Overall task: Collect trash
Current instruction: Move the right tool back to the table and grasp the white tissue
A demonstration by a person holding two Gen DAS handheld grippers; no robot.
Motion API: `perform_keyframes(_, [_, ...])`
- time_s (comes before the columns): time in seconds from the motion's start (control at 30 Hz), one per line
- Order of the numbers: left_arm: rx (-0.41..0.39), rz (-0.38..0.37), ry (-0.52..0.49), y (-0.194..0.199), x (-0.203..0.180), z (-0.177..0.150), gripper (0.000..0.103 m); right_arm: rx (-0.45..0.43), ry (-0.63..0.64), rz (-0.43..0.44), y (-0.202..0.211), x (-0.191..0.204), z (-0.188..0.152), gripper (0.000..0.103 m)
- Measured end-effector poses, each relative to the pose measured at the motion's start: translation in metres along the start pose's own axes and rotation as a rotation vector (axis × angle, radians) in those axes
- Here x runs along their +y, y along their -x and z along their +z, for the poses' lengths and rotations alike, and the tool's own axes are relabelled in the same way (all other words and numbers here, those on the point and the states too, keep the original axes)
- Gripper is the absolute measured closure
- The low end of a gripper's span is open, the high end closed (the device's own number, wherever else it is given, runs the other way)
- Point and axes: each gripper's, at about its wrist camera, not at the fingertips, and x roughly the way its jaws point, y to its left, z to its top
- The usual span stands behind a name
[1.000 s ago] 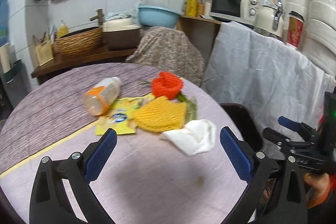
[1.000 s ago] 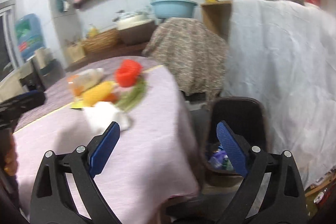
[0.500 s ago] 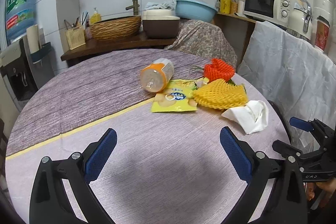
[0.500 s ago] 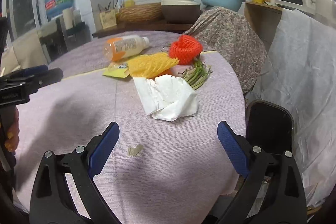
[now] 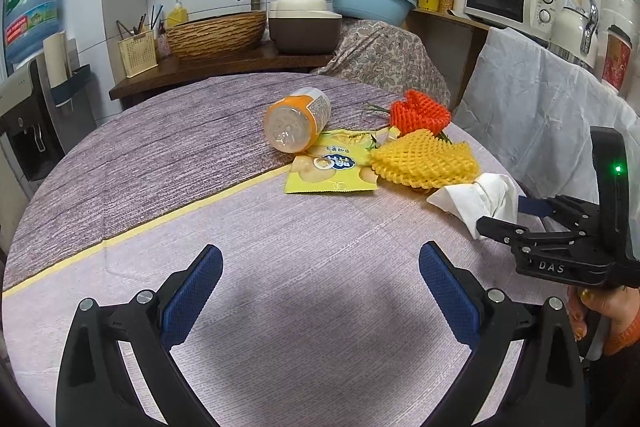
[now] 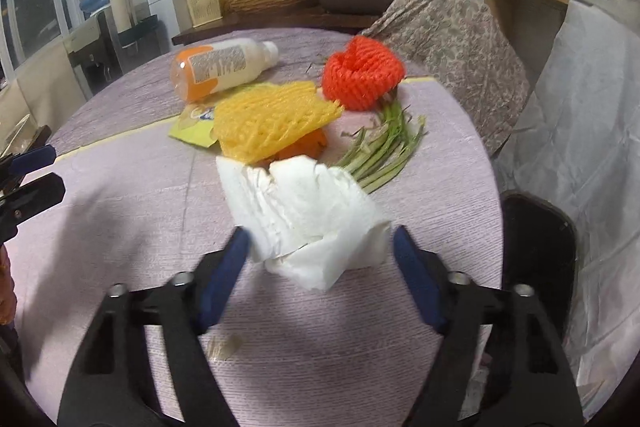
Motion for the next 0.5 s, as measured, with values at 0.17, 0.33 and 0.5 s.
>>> perform_keyframes(0.17, [0.018,-0.017,0.002,-0.004,-0.004,0.001,0.006,-0.001,0.018,0.032,0.006,0.006,-0.010,0.080])
perform_keyframes(0.33, [0.021,-0.039,-0.019,-0.006,-0.016,0.004,0.006,-0.019,0.016,0.072,0.020,0.012,-0.023,0.086])
perform_keyframes(0.5, [0.007,-0.046,-0.065,-0.010,-0.031,0.016,0.006,-0.052,-0.007,0.079,0.043,0.009,-0.033,0.086])
